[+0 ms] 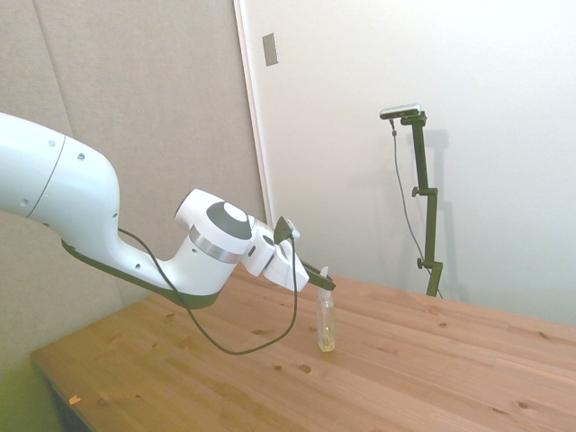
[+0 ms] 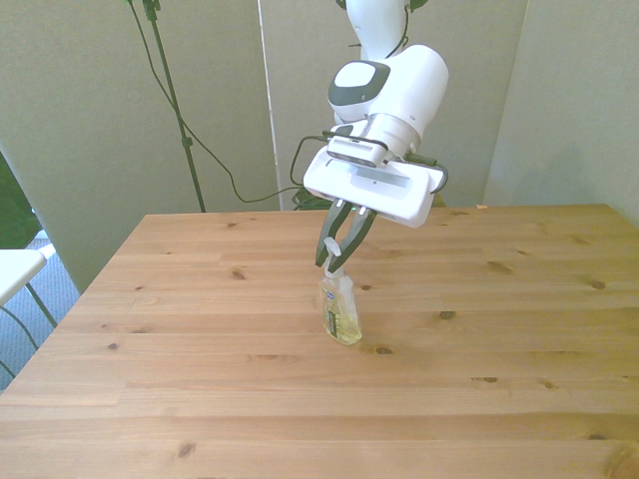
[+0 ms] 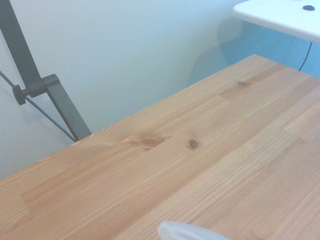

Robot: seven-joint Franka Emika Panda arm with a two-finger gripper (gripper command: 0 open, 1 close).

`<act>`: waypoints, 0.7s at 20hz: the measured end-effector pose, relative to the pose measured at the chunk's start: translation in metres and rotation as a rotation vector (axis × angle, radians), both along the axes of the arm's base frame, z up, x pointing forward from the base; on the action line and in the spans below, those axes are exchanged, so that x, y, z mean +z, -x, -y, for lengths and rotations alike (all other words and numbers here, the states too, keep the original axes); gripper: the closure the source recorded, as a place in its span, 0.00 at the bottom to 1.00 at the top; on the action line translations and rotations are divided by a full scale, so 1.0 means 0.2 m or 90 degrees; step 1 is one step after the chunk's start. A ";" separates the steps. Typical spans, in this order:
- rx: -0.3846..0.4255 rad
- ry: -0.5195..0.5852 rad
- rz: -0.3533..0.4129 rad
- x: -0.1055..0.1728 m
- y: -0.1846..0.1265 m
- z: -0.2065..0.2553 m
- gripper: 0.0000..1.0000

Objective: Stand the sanitizer

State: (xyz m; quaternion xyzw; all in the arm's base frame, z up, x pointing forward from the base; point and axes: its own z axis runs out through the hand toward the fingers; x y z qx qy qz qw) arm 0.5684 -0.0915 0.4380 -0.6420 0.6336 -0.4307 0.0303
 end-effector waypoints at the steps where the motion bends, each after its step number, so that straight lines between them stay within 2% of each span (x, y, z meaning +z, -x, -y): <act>1: 0.000 -0.001 -0.003 -0.01 0.00 0.00 0.00; 14: 0.004 -0.011 -0.040 -0.11 0.04 -0.01 0.00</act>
